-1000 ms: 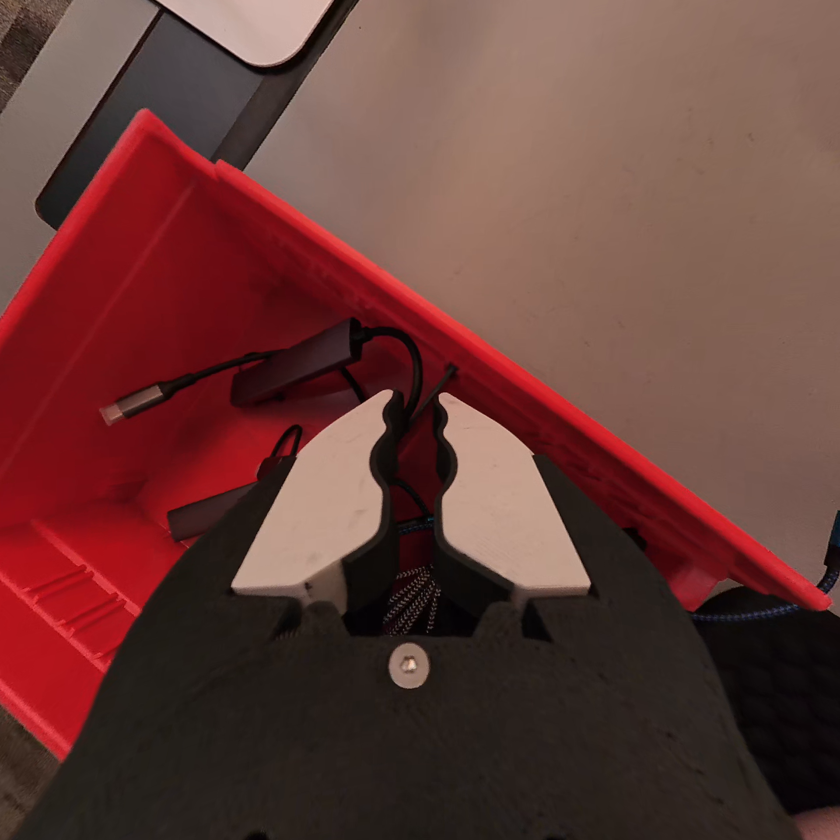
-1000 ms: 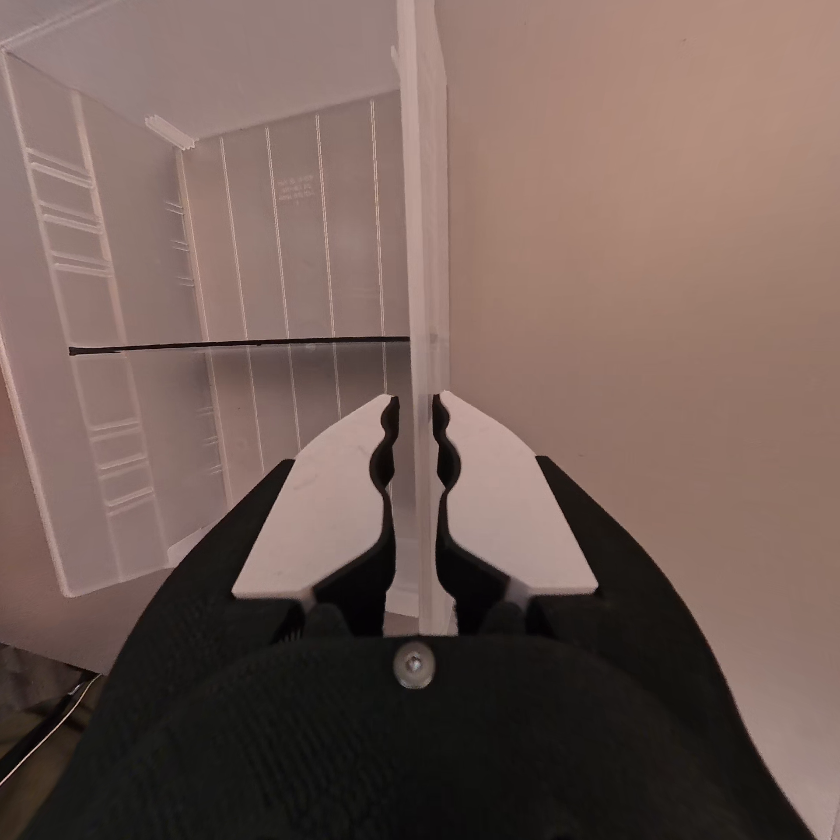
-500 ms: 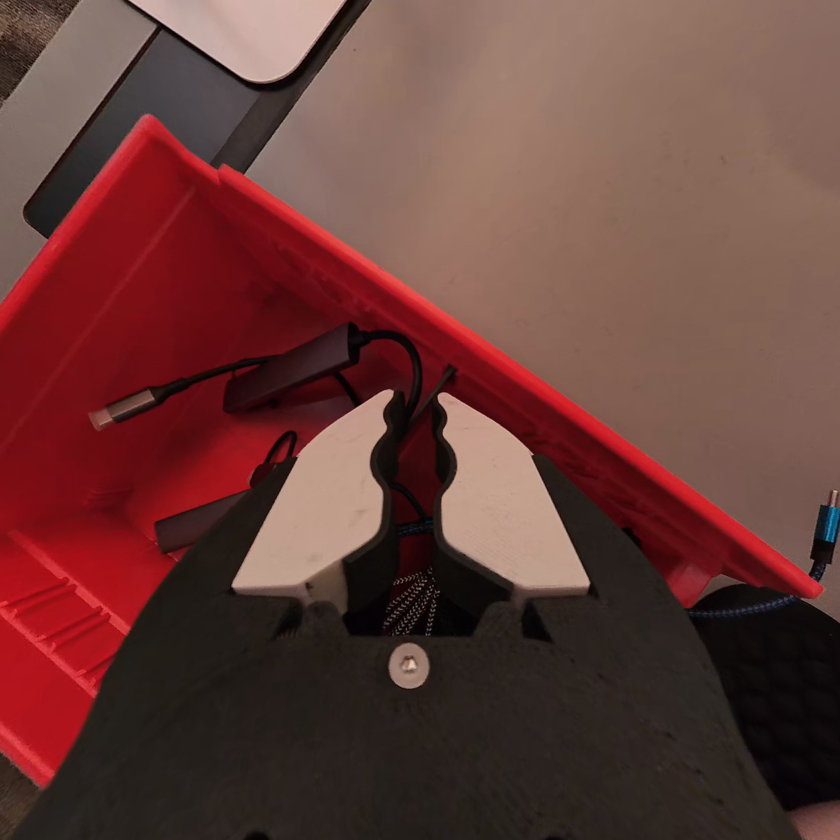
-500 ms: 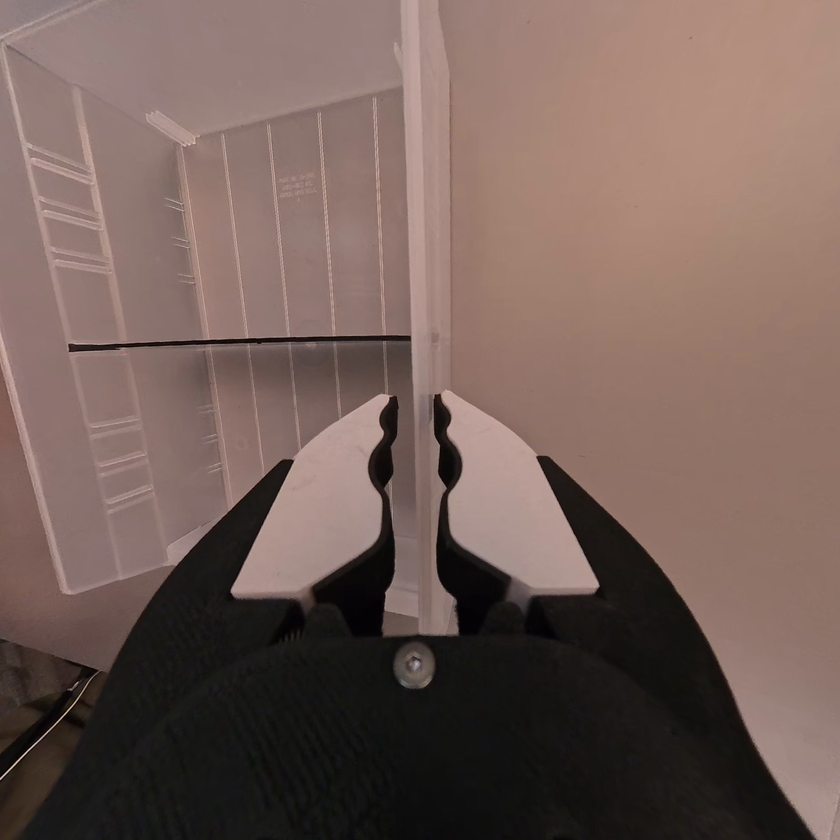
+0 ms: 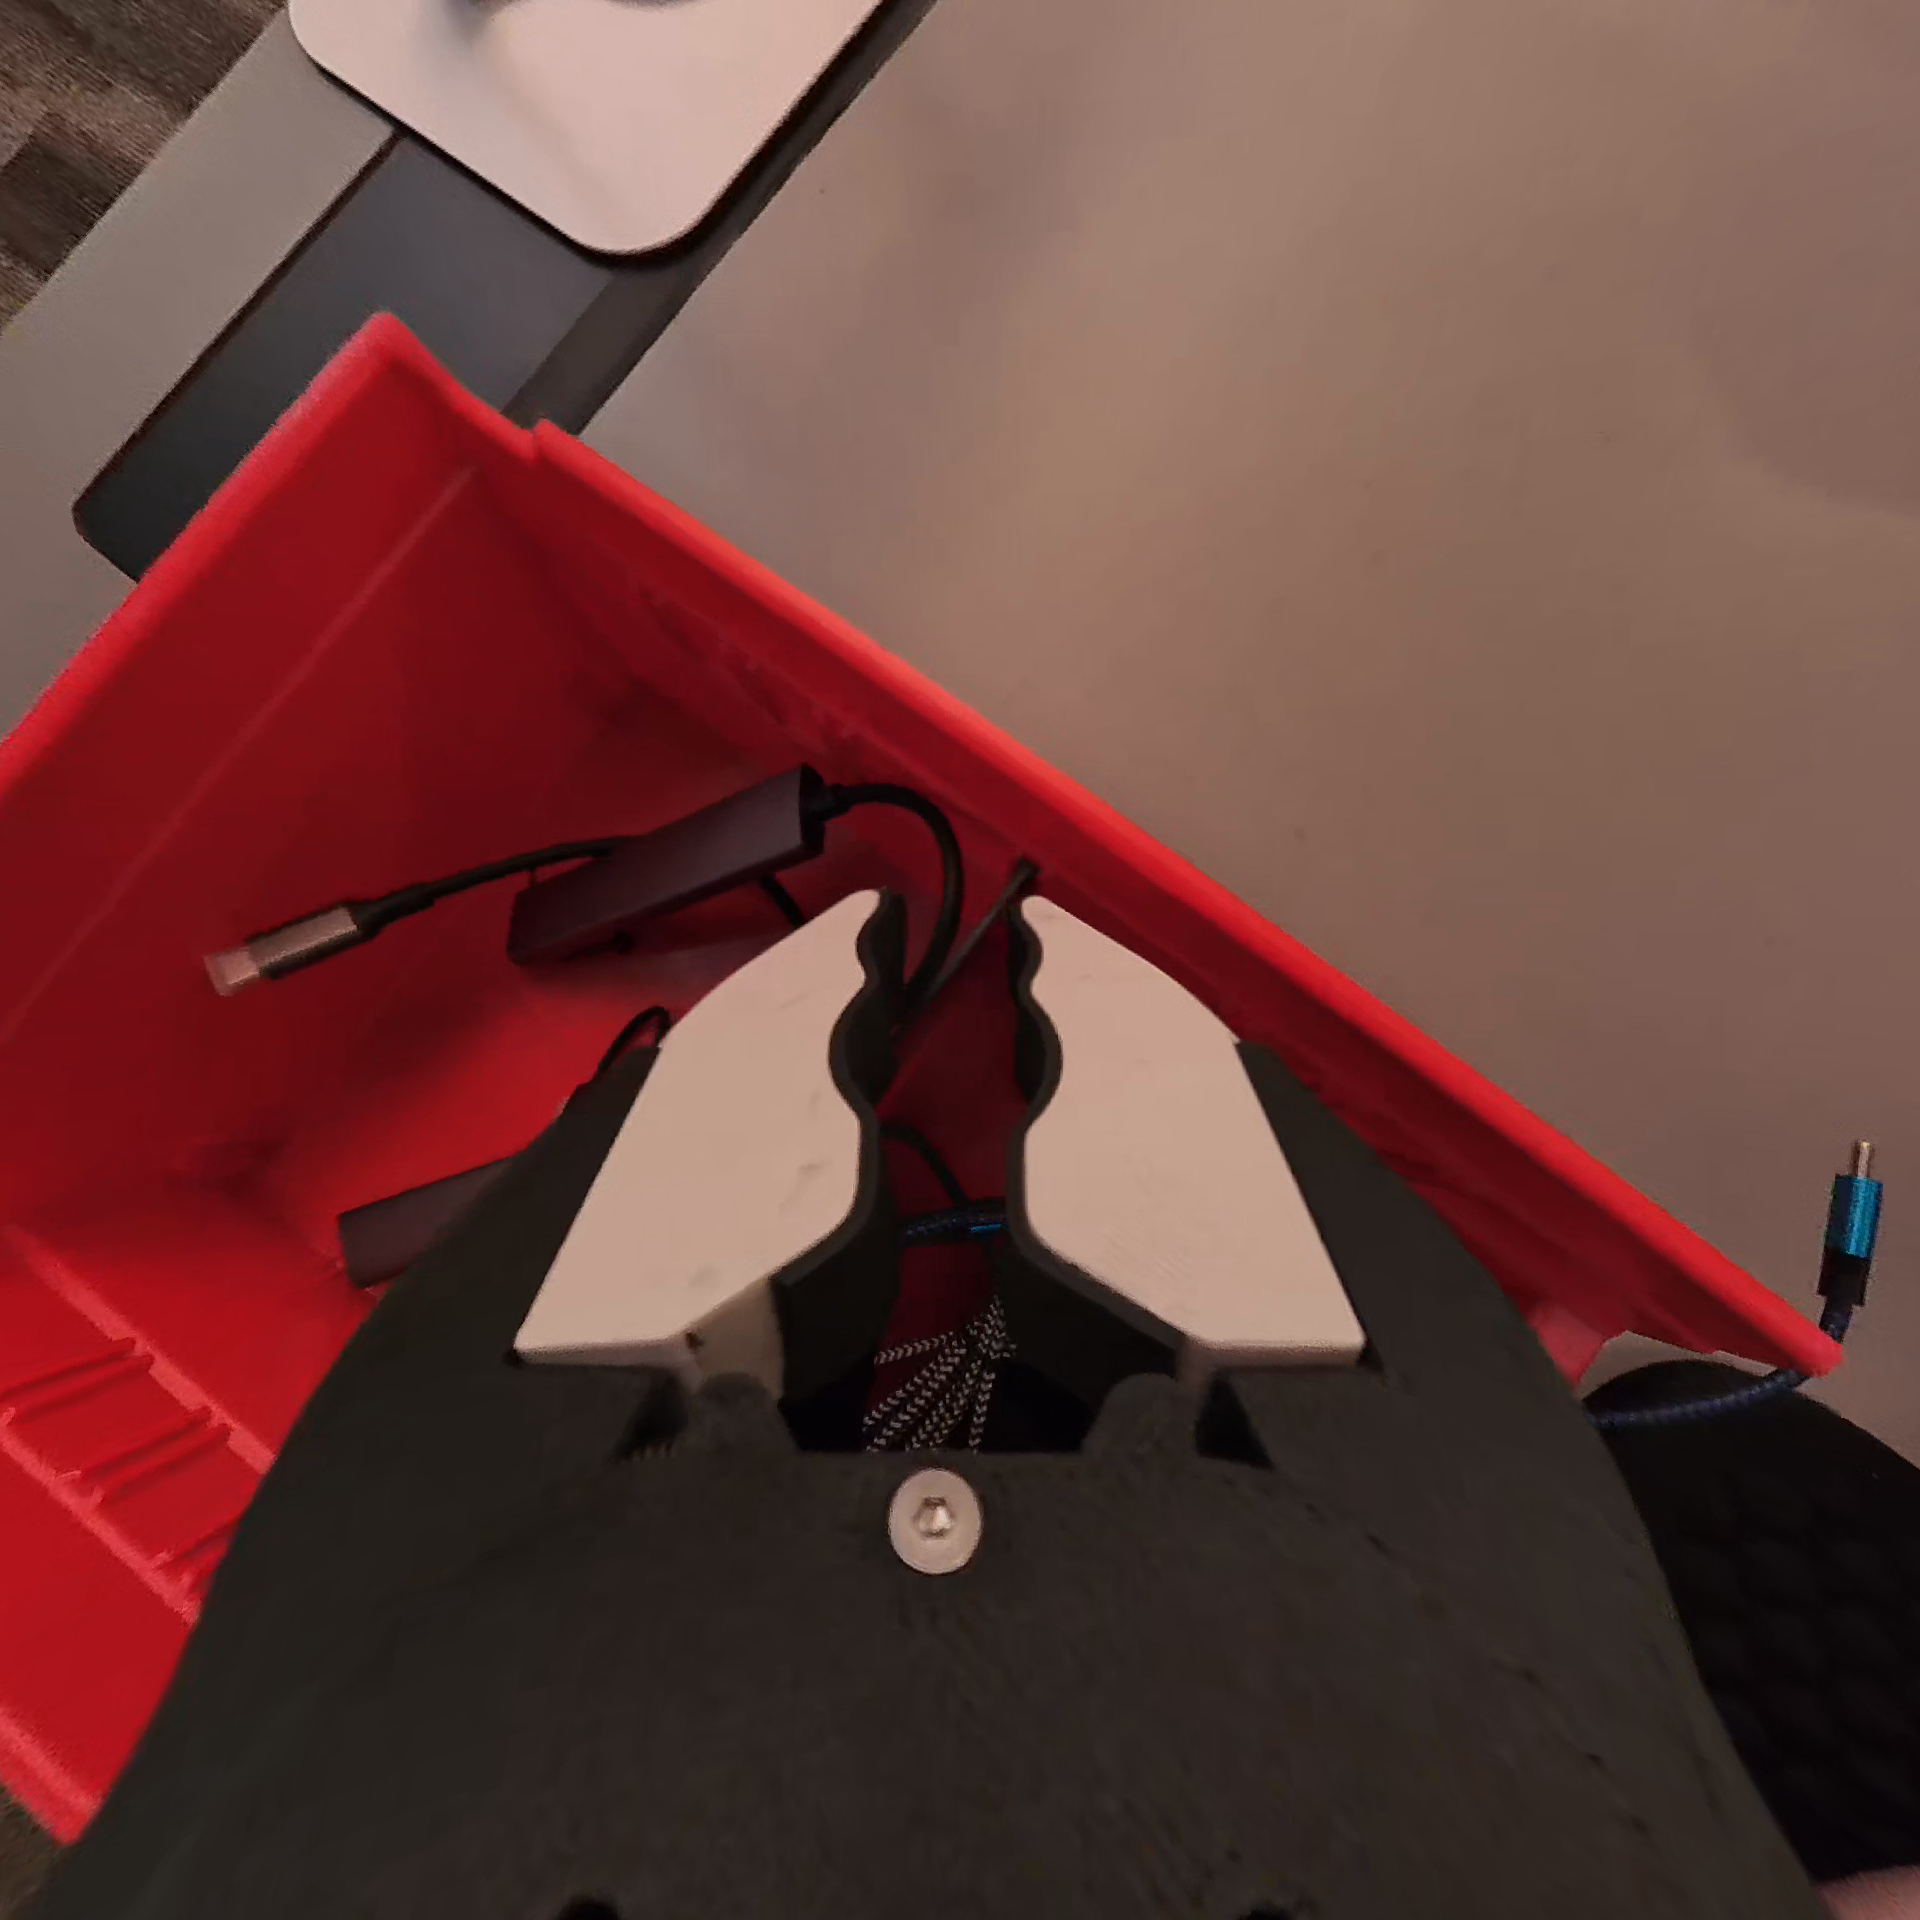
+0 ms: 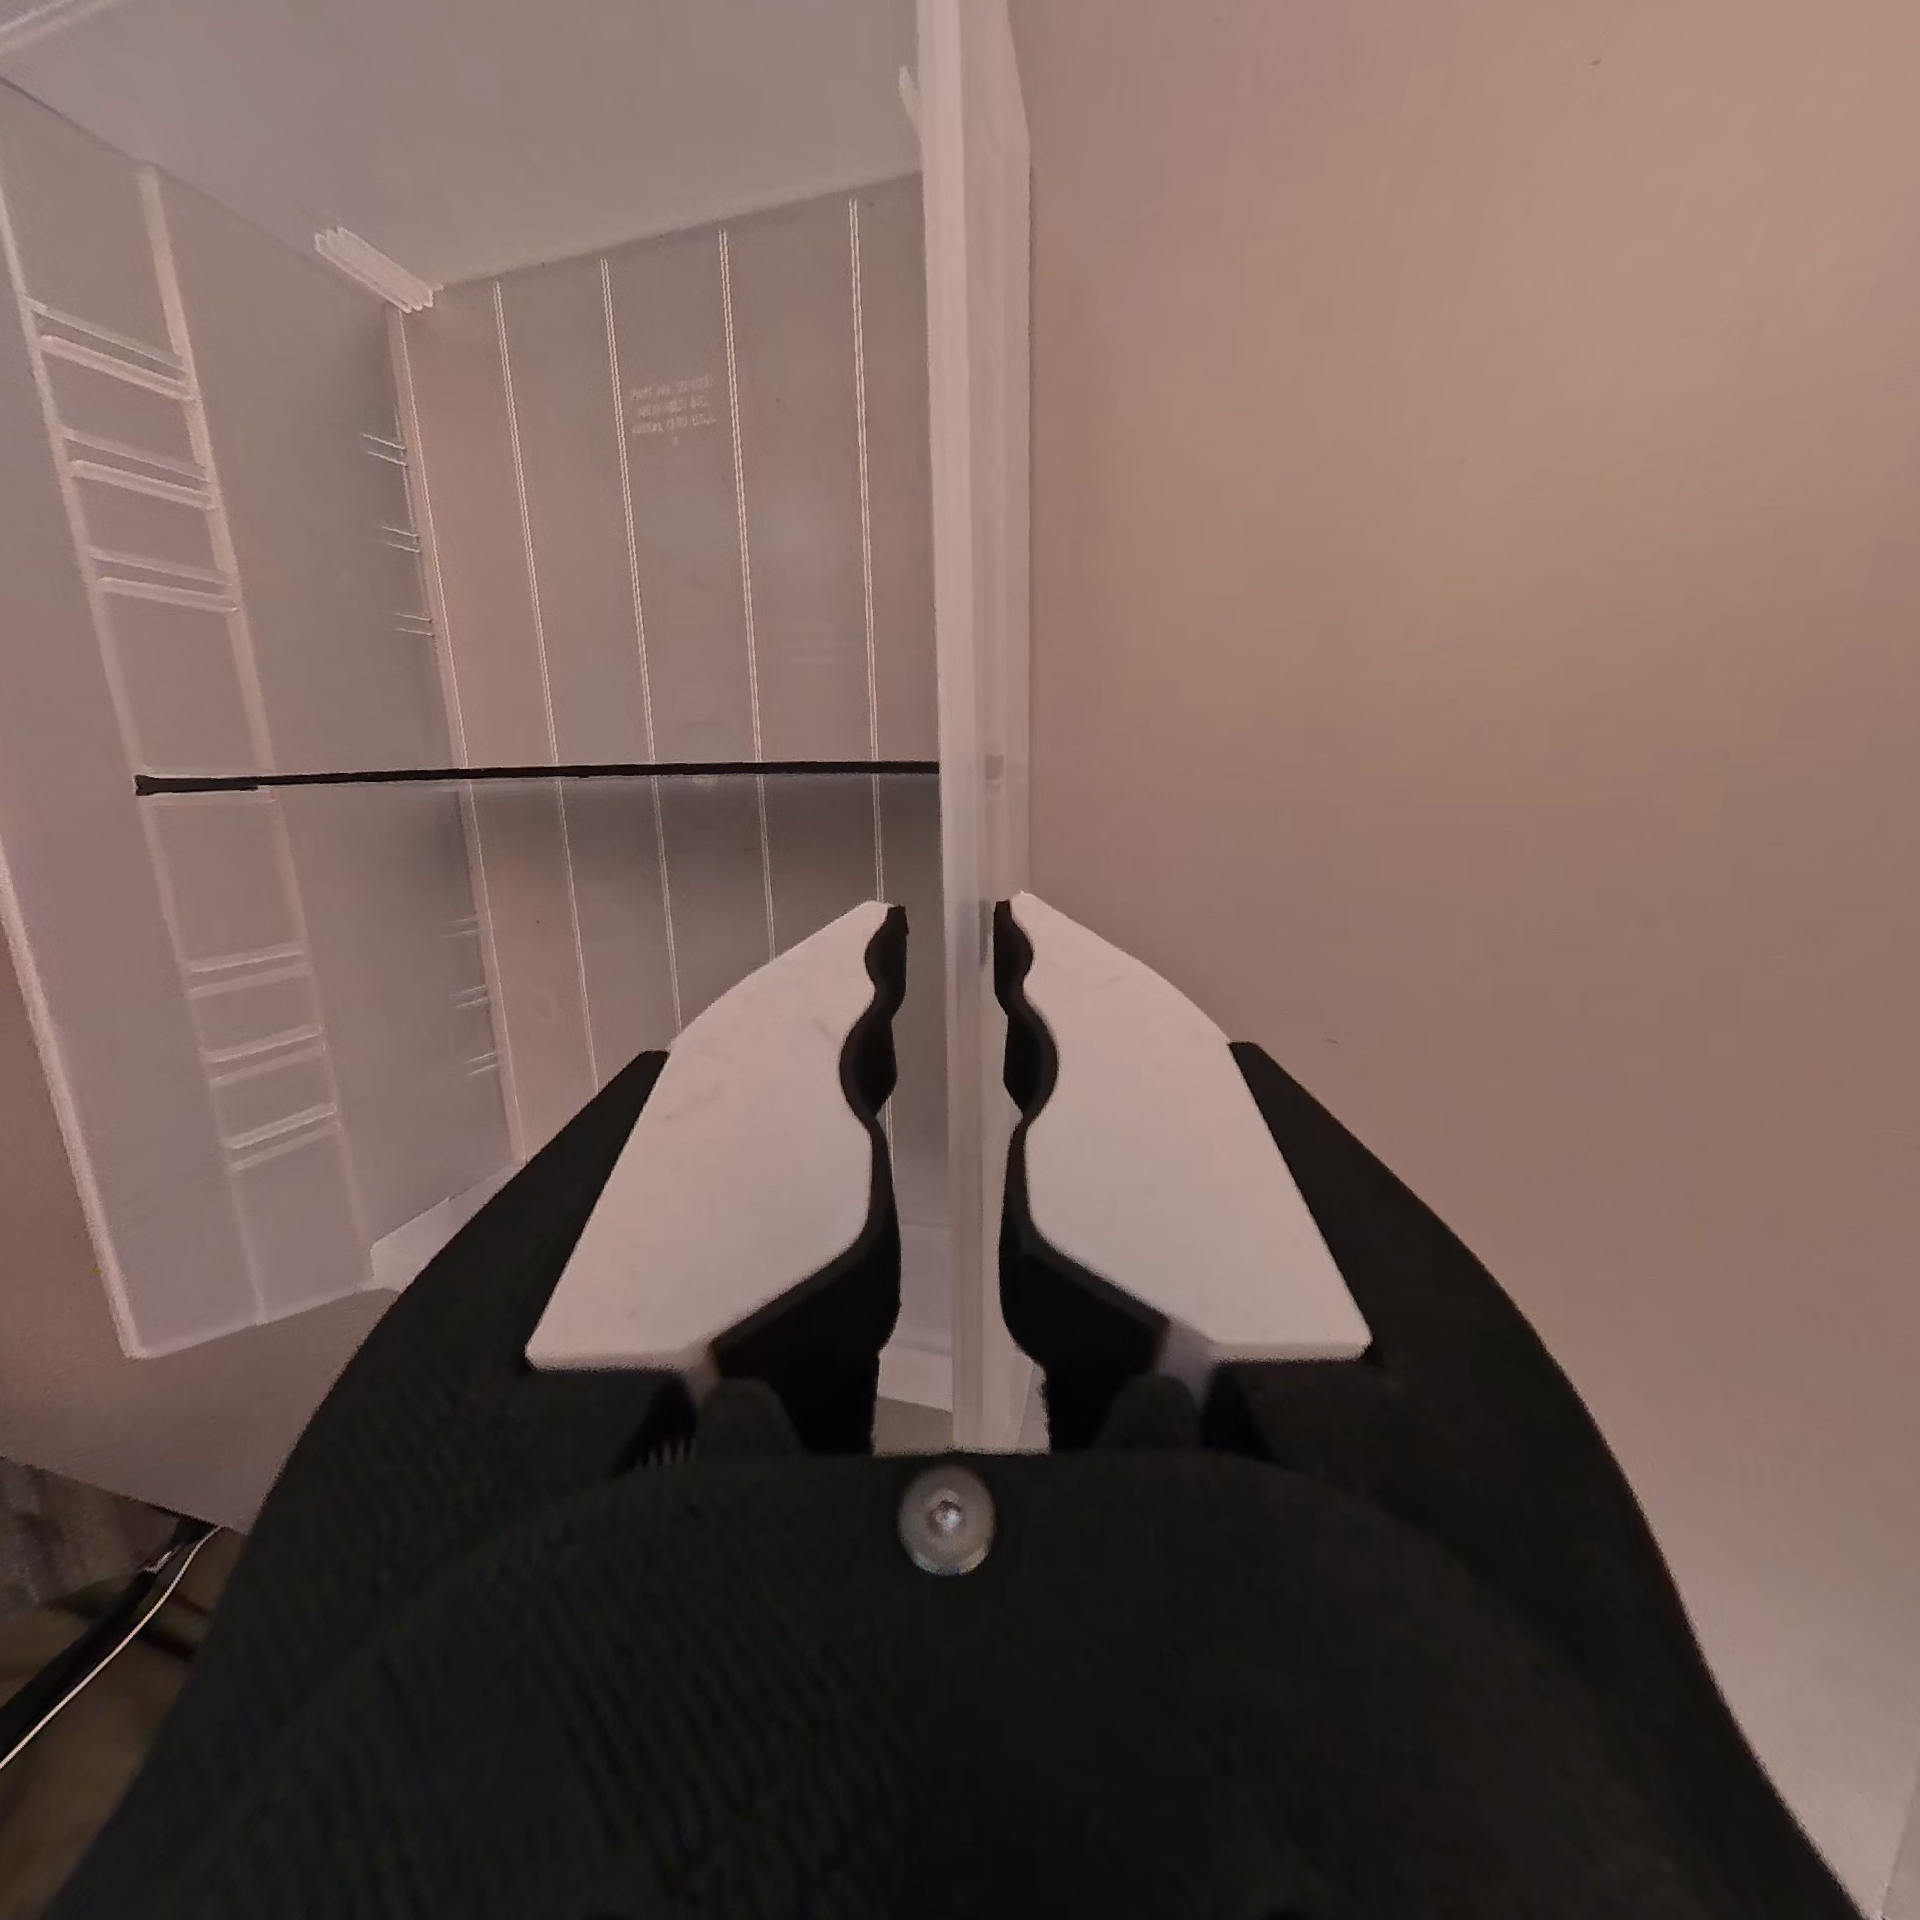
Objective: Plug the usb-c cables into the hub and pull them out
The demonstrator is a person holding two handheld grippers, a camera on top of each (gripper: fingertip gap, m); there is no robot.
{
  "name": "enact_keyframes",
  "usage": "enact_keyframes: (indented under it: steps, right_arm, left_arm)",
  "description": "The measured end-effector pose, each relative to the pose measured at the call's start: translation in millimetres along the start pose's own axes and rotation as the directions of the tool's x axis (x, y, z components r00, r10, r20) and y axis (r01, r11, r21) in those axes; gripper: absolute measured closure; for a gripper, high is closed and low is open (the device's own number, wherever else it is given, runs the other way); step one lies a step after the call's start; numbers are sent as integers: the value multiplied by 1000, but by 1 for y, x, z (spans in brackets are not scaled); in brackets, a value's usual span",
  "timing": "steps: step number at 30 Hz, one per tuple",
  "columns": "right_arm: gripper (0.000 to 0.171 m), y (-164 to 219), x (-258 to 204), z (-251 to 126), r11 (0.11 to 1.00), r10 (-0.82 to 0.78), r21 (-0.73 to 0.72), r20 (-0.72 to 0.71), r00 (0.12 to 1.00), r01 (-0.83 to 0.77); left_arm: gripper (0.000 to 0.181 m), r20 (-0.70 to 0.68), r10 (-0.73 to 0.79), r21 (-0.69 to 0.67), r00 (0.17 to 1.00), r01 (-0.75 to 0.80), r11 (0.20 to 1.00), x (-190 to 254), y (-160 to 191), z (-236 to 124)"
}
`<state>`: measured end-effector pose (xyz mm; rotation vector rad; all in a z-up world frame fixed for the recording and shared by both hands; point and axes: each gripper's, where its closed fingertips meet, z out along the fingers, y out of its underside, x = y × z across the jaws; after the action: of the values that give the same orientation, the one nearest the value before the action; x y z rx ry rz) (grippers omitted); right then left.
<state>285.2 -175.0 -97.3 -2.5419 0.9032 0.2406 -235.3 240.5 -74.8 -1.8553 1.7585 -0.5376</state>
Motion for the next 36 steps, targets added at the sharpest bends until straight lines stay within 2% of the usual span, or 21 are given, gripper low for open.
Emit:
enact_keyframes:
  steps: [6,21,31,36]
  right_arm:
    - [154,1,0,2,1000,-2,-9,0,1000,2]
    - [152,3,0,4,1000,-12,-25,-1,1000,12]
    - [152,5,1,6,999,-17,-38,-9,1000,16]
    - [152,6,1,6,999,-18,-40,-13,1000,17]
  left_arm:
    - [167,-16,16,-37,1000,-17,999,2,6,10]
    - [167,-44,19,2,999,-19,1000,2,5,9]
    - [167,-163,-77,83,984,91,992,4,1,9]
    - [168,-179,-90,85,980,107,991,4,1,8]
